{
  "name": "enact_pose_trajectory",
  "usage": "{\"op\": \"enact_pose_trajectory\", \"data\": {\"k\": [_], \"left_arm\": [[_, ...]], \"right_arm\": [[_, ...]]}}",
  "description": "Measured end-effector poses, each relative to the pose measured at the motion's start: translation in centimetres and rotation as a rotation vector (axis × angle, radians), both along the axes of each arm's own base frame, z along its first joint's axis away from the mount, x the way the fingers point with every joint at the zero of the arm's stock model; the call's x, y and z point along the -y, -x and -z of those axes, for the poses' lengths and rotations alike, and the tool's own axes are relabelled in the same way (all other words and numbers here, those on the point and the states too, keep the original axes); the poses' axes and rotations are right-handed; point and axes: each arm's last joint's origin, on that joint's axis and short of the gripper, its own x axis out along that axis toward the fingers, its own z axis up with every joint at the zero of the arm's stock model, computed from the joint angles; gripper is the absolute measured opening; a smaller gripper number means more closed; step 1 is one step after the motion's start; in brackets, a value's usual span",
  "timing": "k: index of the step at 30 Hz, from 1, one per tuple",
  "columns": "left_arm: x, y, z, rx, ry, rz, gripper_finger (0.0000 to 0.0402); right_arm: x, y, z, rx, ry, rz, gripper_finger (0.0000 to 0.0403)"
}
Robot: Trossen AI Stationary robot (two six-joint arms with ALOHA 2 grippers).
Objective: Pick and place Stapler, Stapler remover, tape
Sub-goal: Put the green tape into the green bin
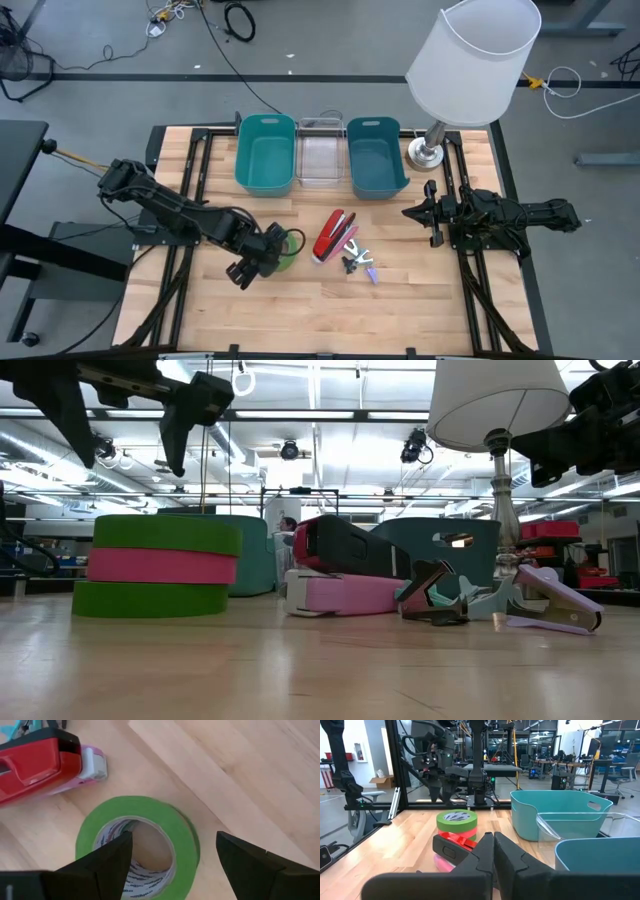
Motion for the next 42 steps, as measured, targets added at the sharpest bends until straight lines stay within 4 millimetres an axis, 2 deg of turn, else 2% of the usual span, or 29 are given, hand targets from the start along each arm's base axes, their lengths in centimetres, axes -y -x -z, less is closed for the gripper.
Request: {"op": "enact_pose_trajectory", "data": {"k": [8,15,20,42], "left_arm": [[0.2,0.0,0.3,0.019,0.008,0.006,0.0291],[0.5,2.0,1.9,0.019,0.033,0.002,0.0291],[0.1,2.6,2.4,0.012,0.029,-0.011,0.0291],[-2.3,1.8,3.6,-0.054,0.064,-0.089,0.0291]], "right_arm": [[0.0,0.0,0.0,0.000,0.000,0.000,0.0016],[0.0,0.0,0.0,0.000,0.000,0.000,0.0016],[0.0,0.0,0.0,0.000,0.000,0.000,0.0016],[0.0,0.0,0.0,-0.001,0.000,0.000,0.0016]]}}
